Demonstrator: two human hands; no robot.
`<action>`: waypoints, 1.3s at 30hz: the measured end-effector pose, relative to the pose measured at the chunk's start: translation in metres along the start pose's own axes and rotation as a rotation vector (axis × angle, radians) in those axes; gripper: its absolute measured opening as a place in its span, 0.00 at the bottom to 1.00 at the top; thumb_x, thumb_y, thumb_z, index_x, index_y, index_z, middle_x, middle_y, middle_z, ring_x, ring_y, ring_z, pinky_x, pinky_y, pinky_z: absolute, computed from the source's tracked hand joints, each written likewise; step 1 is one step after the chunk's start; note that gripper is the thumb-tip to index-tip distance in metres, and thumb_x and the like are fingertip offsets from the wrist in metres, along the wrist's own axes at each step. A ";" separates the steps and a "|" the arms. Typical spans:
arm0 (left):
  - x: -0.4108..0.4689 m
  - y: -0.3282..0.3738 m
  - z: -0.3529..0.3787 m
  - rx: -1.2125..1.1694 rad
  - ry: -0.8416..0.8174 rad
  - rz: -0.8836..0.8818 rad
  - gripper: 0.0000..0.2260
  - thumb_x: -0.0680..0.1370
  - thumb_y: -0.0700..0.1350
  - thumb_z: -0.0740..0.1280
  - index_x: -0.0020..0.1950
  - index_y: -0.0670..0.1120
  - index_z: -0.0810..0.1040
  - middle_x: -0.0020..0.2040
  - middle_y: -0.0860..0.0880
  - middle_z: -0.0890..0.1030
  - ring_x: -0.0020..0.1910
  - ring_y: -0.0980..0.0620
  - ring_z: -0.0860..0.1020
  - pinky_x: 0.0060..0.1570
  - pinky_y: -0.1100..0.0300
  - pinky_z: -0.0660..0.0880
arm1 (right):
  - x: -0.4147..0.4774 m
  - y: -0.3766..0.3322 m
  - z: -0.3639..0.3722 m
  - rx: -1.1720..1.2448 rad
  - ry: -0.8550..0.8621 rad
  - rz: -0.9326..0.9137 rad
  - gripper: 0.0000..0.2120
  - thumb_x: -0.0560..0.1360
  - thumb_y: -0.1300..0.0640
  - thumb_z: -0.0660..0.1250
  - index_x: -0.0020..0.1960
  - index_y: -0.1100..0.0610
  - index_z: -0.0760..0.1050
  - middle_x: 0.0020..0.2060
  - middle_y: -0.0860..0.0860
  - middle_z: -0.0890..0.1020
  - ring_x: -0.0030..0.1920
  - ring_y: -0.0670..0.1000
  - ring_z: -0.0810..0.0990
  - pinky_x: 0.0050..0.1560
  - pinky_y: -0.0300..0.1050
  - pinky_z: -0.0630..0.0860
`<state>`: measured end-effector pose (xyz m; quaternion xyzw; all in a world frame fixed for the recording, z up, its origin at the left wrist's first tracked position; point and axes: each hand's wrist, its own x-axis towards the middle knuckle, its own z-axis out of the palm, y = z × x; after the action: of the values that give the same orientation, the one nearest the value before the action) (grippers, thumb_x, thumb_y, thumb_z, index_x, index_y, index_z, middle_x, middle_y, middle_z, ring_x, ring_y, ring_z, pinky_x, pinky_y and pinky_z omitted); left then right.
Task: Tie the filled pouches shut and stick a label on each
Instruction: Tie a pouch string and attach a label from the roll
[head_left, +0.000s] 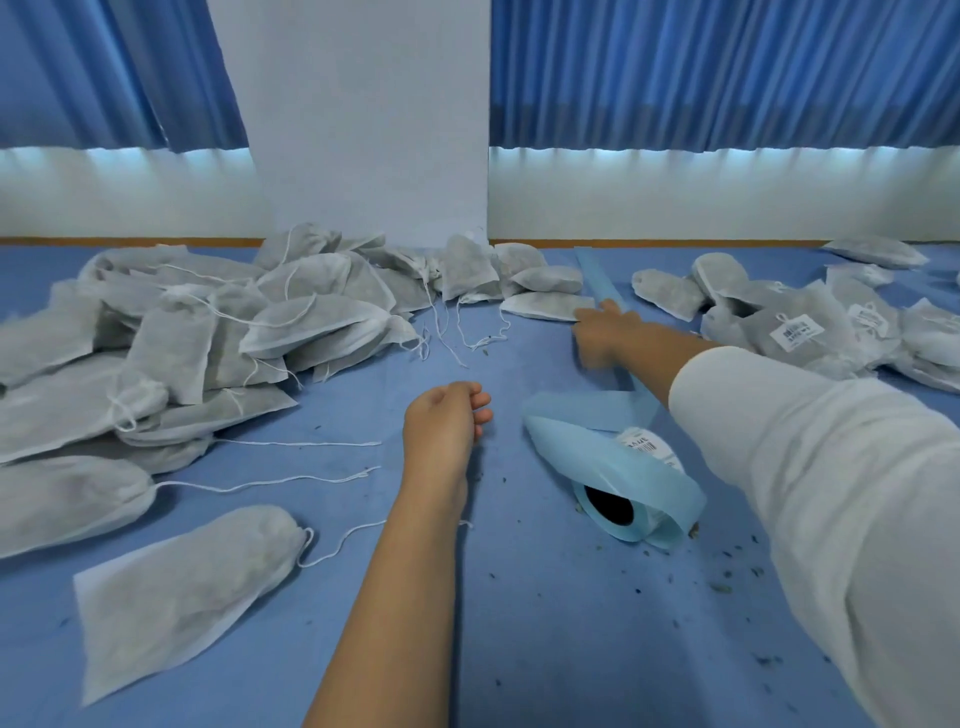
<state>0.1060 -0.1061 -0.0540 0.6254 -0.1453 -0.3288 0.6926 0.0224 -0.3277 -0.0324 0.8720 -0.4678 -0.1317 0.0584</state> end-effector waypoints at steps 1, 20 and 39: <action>0.000 0.001 0.000 0.000 -0.008 0.005 0.09 0.79 0.38 0.61 0.43 0.45 0.79 0.39 0.49 0.82 0.32 0.56 0.76 0.32 0.66 0.70 | 0.000 -0.001 0.002 0.037 0.008 0.015 0.24 0.79 0.58 0.59 0.73 0.61 0.62 0.74 0.56 0.61 0.76 0.59 0.54 0.70 0.56 0.59; -0.031 0.026 -0.002 -0.112 -0.158 0.164 0.12 0.78 0.56 0.68 0.54 0.50 0.81 0.55 0.50 0.84 0.57 0.56 0.80 0.60 0.56 0.75 | -0.194 -0.007 -0.053 0.931 0.029 -0.595 0.13 0.80 0.61 0.62 0.60 0.52 0.80 0.59 0.44 0.81 0.57 0.41 0.78 0.58 0.36 0.77; -0.071 0.035 -0.003 0.550 -0.478 0.471 0.13 0.80 0.42 0.58 0.41 0.51 0.79 0.38 0.58 0.79 0.40 0.56 0.75 0.45 0.58 0.70 | -0.218 -0.015 0.001 1.249 0.520 -0.577 0.25 0.78 0.70 0.58 0.64 0.43 0.73 0.65 0.42 0.76 0.61 0.41 0.75 0.49 0.42 0.76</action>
<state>0.0642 -0.0586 -0.0059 0.6428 -0.5227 -0.2464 0.5029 -0.0812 -0.1386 0.0011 0.8343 -0.1784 0.3603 -0.3771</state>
